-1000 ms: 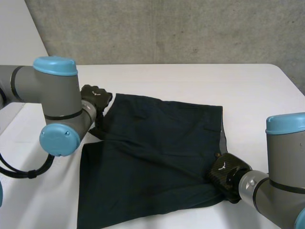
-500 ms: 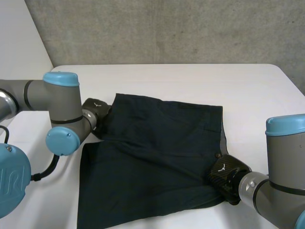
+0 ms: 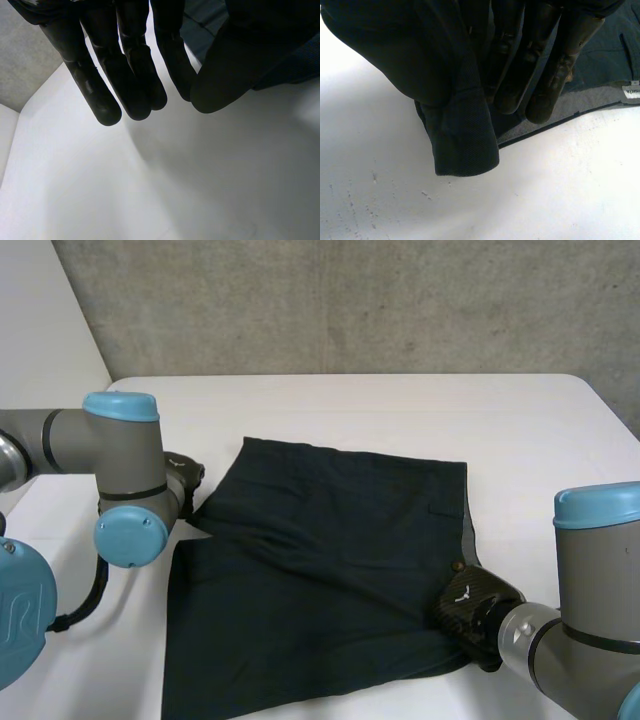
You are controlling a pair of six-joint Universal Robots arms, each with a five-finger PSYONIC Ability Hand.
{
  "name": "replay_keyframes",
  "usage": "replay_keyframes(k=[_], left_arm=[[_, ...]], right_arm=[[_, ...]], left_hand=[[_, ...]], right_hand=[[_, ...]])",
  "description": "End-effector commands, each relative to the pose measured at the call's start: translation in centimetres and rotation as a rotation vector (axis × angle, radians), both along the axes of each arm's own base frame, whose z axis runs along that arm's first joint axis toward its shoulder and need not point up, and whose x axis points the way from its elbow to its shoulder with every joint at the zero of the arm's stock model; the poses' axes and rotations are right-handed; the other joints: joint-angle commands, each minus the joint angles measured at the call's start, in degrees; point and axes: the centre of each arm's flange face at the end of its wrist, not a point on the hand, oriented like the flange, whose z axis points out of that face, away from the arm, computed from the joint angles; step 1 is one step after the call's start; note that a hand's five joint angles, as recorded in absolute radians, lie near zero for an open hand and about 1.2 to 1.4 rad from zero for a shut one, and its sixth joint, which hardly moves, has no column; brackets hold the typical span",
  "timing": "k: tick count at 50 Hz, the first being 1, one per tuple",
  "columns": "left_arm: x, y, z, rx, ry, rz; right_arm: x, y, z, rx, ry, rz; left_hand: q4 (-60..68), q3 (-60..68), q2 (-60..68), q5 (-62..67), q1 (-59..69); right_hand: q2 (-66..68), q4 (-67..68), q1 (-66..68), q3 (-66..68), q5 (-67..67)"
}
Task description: Fold the shorts.
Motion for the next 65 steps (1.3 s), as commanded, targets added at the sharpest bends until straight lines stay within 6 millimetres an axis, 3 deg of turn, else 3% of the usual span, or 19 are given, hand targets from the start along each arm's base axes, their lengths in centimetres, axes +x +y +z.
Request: replay_keyframes(k=[1,4,9,12,17,18,21,22,26,29,34,40,45,48,49,52,55,60,65], left_arm=[[-1.2,1.0,0.4,0.009,0.036,-0.066],[-1.4,1.2,1.8,-0.025,0.049,-0.072],[-0.5,1.0,4.9,-0.085,0.077,-0.047],[1.6,1.5,8.0,-0.124,0.133,0.010],[2.7,5.4,12.1,-0.132,0.300,0.008],[2.7,7.1,12.8,-0.106,0.365,-0.019],[2.6,10.4,12.7,-0.017,0.441,-0.079],[2.5,12.8,12.2,0.053,0.464,-0.114],[3.0,18.2,10.7,0.180,0.449,-0.166],[3.4,20.9,8.7,0.240,0.427,-0.180],[3.0,23.2,5.8,0.296,0.388,-0.213],[3.2,22.6,2.7,0.333,0.323,-0.147],[2.9,21.9,0.5,0.384,0.258,-0.134],[2.6,22.2,0.0,0.391,0.215,-0.165],[2.2,22.4,0.0,0.372,0.192,-0.199],[1.3,21.6,1.1,0.293,0.176,-0.245],[-0.1,18.8,4.1,0.118,0.184,-0.273],[-3.3,13.0,9.3,-0.156,0.199,-0.301],[-6.2,7.8,9.4,-0.263,0.150,-0.316]], right_arm=[[0.0,-0.1,0.0,-0.002,-0.001,-0.004],[-0.1,-0.3,0.0,-0.009,-0.005,-0.011],[0.0,-0.6,0.2,-0.027,-0.018,-0.013],[0.2,-0.9,0.5,-0.027,-0.047,-0.038],[0.6,-2.1,1.5,-0.012,-0.156,-0.134],[0.6,-2.3,1.7,-0.010,-0.174,-0.154],[0.3,-3.5,2.2,-0.007,-0.237,-0.222],[0.2,-3.7,2.2,-0.004,-0.248,-0.234],[0.4,-4.0,2.5,0.006,-0.286,-0.247],[0.4,-4.0,2.4,0.012,-0.289,-0.246],[0.3,-3.9,2.4,0.016,-0.290,-0.249],[0.4,-3.9,2.4,0.016,-0.292,-0.250],[0.3,-4.0,2.4,0.010,-0.293,-0.253],[0.3,-4.0,2.4,0.009,-0.296,-0.254],[0.3,-4.1,2.4,0.007,-0.297,-0.254],[0.4,-4.2,2.7,-0.005,-0.295,-0.244],[0.7,-4.5,3.2,-0.026,-0.300,-0.236],[1.9,-6.7,6.0,-0.151,-0.365,-0.208],[3.4,-10.1,8.4,-0.306,-0.435,-0.181]], left_hand=[[-38.33,-38.11,-38.34,-36.24,-36.00],[-52.31,-52.09,-52.31,-50.21,-49.98],[-51.17,-50.95,-51.18,-49.08,-48.85],[-49.66,-49.44,-49.67,-47.57,-47.34],[-48.48,-48.26,-48.49,-46.39,-46.16],[-48.32,-48.10,-48.32,-46.22,-45.99],[-45.96,-45.74,-45.97,-43.87,-43.64],[-45.96,-45.74,-45.96,-43.87,-43.63],[-45.96,-45.74,-45.97,-43.87,-43.64],[-45.79,-45.57,-45.80,-43.70,-43.47],[-44.95,-44.73,-44.96,-42.86,-42.63],[-44.95,-44.73,-44.96,-42.86,-42.63],[-34.05,-33.83,-34.06,-31.96,-31.73],[-10.06,-9.84,-10.07,-7.97,-7.74],[9.35,9.57,9.35,11.45,11.68],[11.88,12.10,11.88,13.98,14.21],[11.88,12.10,11.88,13.98,14.21],[11.88,12.10,11.88,13.98,14.21],[11.88,12.10,11.88,13.98,14.21]], right_hand=[[12.54,11.67,23.68,11.77,13.05],[12.54,11.67,23.68,11.77,13.05],[12.54,11.67,23.68,11.77,13.05],[12.54,11.67,23.68,11.77,13.05],[12.54,11.67,23.68,11.77,13.05],[12.54,11.67,23.68,11.77,13.05],[12.54,11.67,23.68,11.77,13.05],[12.54,11.67,23.68,11.77,13.05],[12.54,11.67,23.68,11.77,13.05],[12.54,11.67,23.68,11.77,13.05],[12.54,11.67,23.68,11.77,13.05],[12.54,11.67,23.68,11.77,13.05],[12.54,11.67,23.68,11.77,13.05],[12.54,11.67,23.68,11.77,13.05],[12.54,11.67,23.68,11.77,13.05],[12.54,11.67,23.68,11.77,13.05],[12.54,11.67,23.68,11.77,13.05],[12.54,11.67,23.68,11.77,13.05],[12.54,11.67,23.68,11.77,13.05]])
